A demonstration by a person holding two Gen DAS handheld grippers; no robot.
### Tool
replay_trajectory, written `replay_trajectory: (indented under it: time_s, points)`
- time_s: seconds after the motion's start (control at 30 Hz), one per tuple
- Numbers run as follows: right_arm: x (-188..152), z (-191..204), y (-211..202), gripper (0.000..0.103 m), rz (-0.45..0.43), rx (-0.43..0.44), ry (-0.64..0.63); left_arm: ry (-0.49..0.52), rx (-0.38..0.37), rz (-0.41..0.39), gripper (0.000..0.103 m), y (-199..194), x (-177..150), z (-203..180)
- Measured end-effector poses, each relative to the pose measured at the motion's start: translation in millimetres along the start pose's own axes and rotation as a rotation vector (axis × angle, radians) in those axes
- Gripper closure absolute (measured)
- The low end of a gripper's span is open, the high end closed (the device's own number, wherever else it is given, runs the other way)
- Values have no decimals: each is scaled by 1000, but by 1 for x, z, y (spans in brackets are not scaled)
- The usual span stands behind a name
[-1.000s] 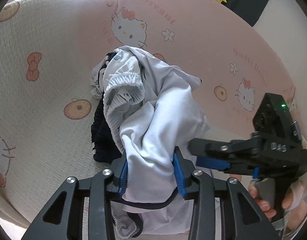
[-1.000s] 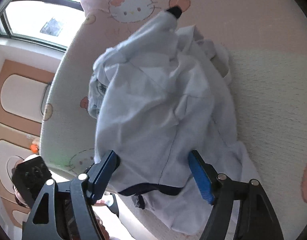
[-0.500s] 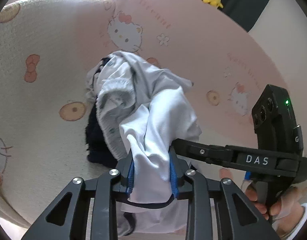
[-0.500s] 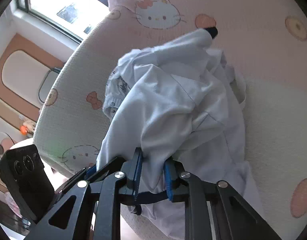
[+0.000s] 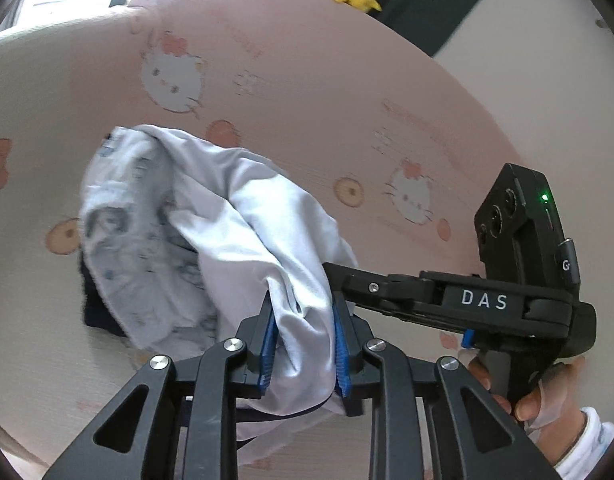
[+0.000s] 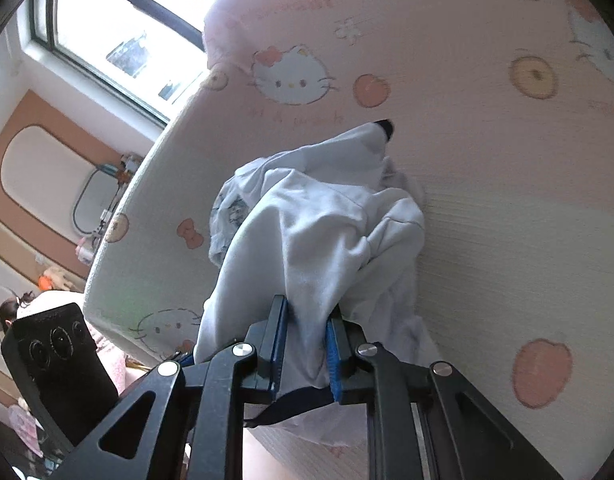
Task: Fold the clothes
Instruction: 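Lift the white shirt with both grippers, pulling it out of the pile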
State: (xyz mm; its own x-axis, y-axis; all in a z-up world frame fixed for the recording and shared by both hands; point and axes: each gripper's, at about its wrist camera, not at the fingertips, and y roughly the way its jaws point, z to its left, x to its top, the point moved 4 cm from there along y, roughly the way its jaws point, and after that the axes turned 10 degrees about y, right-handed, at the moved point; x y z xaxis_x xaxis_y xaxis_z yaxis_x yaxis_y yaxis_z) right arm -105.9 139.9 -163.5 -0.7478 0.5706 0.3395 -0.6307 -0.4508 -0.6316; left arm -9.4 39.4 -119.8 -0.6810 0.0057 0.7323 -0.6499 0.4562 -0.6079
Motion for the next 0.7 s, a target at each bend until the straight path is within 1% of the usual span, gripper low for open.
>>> replay_trajectory:
  time_s: [0.17,0.27,0.37,0.47,0.6,0.7]
  points:
    - [-9,-22,-25,86,-5,-27,25,7,-44,29,82,11,-9,-24]
    - [-14,-37,-39,86,-28,3,55,14,-82,34,82,15,-9,-38]
    - [-15,-51,-54,86,-45,34,103,-2,-125,40,82,22,-8,-50]
    - [-16,-62,-67,86,-61,28,118,-10,-157,55,82,31,-9,-62]
    - [-19,-74,-74,86,-57,-19,113,42,-145,95,82,44,-17,-79]
    - [-23,-88,-71,86,-24,-71,104,99,-124,145,82,60,-28,-87]
